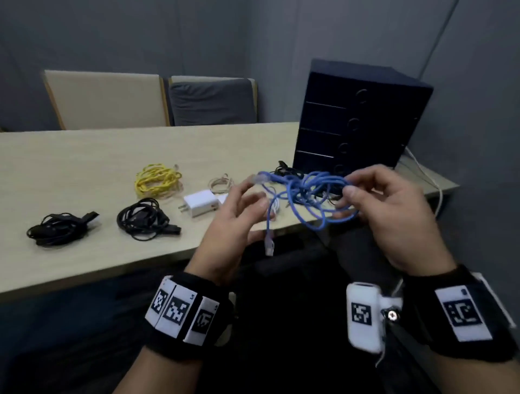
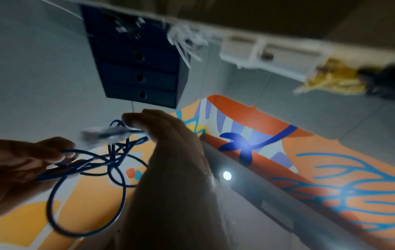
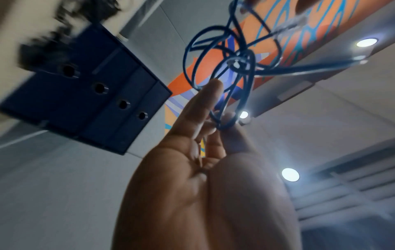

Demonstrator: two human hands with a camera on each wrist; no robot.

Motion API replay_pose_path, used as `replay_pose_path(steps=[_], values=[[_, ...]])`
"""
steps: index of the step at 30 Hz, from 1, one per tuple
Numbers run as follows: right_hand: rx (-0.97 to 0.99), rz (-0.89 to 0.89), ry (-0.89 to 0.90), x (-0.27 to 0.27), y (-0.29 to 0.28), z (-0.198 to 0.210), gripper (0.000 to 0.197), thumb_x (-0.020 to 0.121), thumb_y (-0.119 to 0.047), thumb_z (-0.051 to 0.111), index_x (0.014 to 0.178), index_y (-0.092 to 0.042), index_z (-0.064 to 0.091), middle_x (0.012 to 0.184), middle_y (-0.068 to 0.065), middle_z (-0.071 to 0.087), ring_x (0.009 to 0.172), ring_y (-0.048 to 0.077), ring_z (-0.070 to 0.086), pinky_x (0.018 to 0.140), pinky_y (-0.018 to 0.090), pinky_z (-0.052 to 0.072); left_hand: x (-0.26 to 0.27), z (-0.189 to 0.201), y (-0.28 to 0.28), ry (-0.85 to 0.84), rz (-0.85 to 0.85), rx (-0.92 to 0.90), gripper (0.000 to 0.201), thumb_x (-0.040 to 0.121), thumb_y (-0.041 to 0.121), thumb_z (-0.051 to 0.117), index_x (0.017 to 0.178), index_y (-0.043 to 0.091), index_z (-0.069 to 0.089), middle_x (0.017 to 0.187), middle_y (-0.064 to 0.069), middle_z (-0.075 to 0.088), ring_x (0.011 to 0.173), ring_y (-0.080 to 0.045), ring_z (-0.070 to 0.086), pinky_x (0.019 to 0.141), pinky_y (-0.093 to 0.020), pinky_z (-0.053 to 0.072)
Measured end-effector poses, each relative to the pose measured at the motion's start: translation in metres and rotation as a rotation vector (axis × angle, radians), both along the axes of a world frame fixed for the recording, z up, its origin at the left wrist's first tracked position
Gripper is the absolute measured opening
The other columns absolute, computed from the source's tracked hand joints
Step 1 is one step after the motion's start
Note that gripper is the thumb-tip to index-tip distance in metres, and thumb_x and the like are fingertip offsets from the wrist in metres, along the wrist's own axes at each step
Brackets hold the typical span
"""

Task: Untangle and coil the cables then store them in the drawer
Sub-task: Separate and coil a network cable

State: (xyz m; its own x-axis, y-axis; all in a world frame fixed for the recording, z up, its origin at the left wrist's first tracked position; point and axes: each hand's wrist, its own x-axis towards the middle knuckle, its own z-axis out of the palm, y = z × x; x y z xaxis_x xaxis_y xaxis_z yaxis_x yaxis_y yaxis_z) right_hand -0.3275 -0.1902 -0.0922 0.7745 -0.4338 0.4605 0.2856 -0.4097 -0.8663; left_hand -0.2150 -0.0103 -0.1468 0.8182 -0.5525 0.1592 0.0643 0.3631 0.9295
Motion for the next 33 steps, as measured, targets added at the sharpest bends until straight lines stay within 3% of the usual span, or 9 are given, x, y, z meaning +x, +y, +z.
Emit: replay_pose_path(steps=[5,7,10,13,16,20,26,29,33], values=[[0.121,0.035,0.183,-0.045,-0.011,-0.087,0.019,0.09,0.011,0.056,0.086,-0.007,0.06,0.073,0.017,0.056,0.066,0.016,0.065,0.062,0.03,0.059,-0.046,-0.069,-0.019,0.153,-0.109,0.001,0.049,0.078,0.009,0.072,0.12,0.025,0.053,0.095,-0.002,0.068,0.088,-0.025,0.067,0.07,-0.035,0.053],[0.148,0.057,0.316,-0.056,-0.017,-0.12,0.018,0.091,0.01,0.057,0.087,-0.008,0.059,0.076,0.023,0.053,0.067,0.016,0.066,0.065,0.032,0.058,-0.062,-0.092,-0.027,0.241,-0.041,0.051,0.033,0.083,0.009,0.067,0.111,0.02,0.053,0.09,-0.005,0.065,0.075,-0.023,0.066,0.059,-0.031,0.052],[-0.022,0.078,0.519,-0.065,-0.025,-0.157,0.022,0.088,-0.003,0.067,0.084,-0.024,0.064,0.077,0.005,0.061,0.072,0.016,0.064,0.073,0.037,0.051,-0.076,-0.118,-0.033,0.238,0.067,0.219,0.009,0.095,0.011,0.055,0.095,0.016,0.048,0.087,-0.011,0.062,0.062,-0.017,0.06,0.043,-0.021,0.039],[-0.127,0.074,0.518,-0.063,-0.024,-0.17,0.024,0.084,-0.008,0.073,0.093,-0.029,0.069,0.096,-0.007,0.063,0.088,0.007,0.063,0.082,0.02,0.047,-0.078,-0.136,-0.038,0.199,0.097,0.318,0.014,0.097,0.014,0.053,0.086,0.017,0.046,0.086,-0.009,0.059,0.059,-0.016,0.059,0.039,-0.02,0.033],[-0.19,0.144,0.46,-0.053,-0.014,-0.175,0.023,0.084,-0.004,0.072,0.101,-0.02,0.071,0.107,-0.011,0.061,0.101,0.001,0.059,0.089,0.01,0.042,-0.075,-0.141,-0.039,0.173,0.104,0.383,0.013,0.097,0.014,0.054,0.086,0.016,0.047,0.085,-0.008,0.059,0.062,-0.017,0.061,0.039,-0.021,0.035],[-0.156,0.113,0.419,-0.037,-0.004,-0.189,0.021,0.084,-0.004,0.072,0.087,-0.024,0.071,0.095,-0.008,0.063,0.089,0.004,0.062,0.081,0.012,0.044,-0.068,-0.138,-0.038,0.317,0.017,0.256,0.004,0.097,0.003,0.049,0.096,0.006,0.051,0.089,-0.016,0.061,0.063,-0.02,0.066,0.047,-0.023,0.051],[0.183,0.017,0.385,-0.031,-0.001,-0.195,0.017,0.087,-0.005,0.07,0.077,-0.02,0.07,0.075,0.005,0.069,0.069,0.009,0.062,0.068,0.024,0.05,-0.055,-0.137,-0.026,0.52,-0.096,-0.009,0.039,0.092,-0.005,0.026,0.114,-0.004,0.058,0.1,-0.022,0.065,0.079,-0.036,0.068,0.069,-0.034,0.059],[0.279,0.022,0.403,-0.031,0.002,-0.199,0.016,0.086,-0.006,0.07,0.076,-0.018,0.069,0.068,0.004,0.066,0.065,0.012,0.061,0.066,0.03,0.051,-0.058,-0.144,-0.027,0.471,-0.096,0.033,0.034,0.094,0.002,0.036,0.118,0.006,0.06,0.096,-0.011,0.063,0.074,-0.023,0.062,0.066,-0.032,0.055],[0.207,0.064,0.498,-0.035,-0.001,-0.204,0.016,0.084,-0.013,0.074,0.08,-0.027,0.071,0.07,0.01,0.068,0.065,0.015,0.059,0.068,0.039,0.051,-0.067,-0.152,-0.031,0.302,-0.03,0.178,0.026,0.088,0.03,0.06,0.11,0.016,0.062,0.088,-0.003,0.058,0.076,-0.015,0.055,0.069,-0.03,0.048]])
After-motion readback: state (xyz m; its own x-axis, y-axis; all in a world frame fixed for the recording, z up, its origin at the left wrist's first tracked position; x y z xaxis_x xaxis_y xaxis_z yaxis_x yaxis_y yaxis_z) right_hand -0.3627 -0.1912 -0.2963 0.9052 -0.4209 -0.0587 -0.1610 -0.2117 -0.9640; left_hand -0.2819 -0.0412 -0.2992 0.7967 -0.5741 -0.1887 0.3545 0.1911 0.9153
